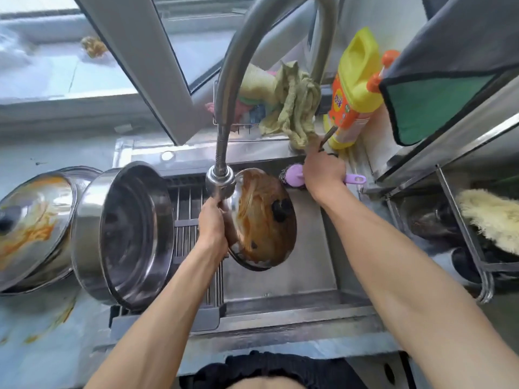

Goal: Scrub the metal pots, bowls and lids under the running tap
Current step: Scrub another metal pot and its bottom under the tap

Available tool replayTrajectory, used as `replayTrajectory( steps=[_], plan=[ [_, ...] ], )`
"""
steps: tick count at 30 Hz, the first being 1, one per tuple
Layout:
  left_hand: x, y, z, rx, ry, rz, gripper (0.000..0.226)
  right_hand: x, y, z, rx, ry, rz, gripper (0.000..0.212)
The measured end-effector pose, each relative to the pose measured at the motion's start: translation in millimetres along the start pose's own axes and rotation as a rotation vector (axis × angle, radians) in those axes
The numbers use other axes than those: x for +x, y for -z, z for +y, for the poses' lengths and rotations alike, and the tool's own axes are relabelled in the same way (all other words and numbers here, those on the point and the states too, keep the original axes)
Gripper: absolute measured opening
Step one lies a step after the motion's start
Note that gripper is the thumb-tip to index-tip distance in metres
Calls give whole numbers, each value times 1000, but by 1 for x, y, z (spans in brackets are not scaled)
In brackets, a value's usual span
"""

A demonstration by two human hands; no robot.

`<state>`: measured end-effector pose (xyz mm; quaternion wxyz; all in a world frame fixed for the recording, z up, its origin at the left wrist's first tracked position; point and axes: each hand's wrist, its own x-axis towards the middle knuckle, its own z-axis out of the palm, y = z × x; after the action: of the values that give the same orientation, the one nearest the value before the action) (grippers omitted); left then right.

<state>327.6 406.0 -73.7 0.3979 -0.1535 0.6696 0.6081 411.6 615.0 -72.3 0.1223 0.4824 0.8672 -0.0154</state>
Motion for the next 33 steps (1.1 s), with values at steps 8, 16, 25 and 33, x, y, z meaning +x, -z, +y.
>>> replayTrajectory(
  steps=[8,16,25,33],
  plan=[
    [3,-1,-5,-22,46,0,41,3,-2,-5,24,-9,20,64],
    [-5,5,-5,-78,31,-41,37,-1,-9,-4,59,-3,69,61],
    [-5,13,-19,-103,50,-28,20,2,-18,-2,19,26,91,68],
    [-1,19,-29,61,-40,15,33,-8,-17,1,204,18,66,85]
  ],
)
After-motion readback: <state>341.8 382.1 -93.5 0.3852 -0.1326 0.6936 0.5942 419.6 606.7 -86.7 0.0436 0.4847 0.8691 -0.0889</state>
